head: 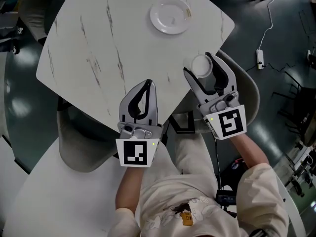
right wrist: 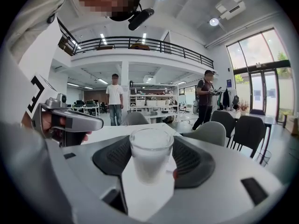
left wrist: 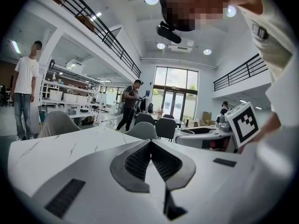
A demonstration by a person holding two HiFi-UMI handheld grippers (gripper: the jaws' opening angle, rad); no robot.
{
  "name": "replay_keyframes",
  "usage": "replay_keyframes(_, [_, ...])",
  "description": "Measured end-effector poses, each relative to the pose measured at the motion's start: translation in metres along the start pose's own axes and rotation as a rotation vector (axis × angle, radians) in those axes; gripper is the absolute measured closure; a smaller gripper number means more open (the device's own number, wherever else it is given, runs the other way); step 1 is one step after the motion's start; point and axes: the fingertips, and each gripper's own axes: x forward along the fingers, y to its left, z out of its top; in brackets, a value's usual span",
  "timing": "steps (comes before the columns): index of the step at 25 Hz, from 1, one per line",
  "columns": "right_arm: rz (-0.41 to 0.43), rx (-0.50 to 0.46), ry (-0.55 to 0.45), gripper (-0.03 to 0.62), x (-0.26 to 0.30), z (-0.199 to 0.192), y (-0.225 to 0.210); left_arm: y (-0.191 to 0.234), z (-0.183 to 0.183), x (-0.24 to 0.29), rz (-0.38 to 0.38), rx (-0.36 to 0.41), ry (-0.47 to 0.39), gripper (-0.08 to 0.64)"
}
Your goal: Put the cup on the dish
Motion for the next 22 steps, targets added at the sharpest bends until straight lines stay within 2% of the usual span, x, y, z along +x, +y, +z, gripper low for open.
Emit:
replay_keyframes(8, [-0.016,-0.019,0.029,0.321,0.031,-0.031,-0.010,0.007,-0.023,0.026,-0.004,0.026,0.024,0.557])
replay_keyframes(22, [-0.035,-0.001,-0.011,0.321,0.081,-0.052,-0.033,0.017,-0.048,0.074,-0.013,0.016,0.029,0.557])
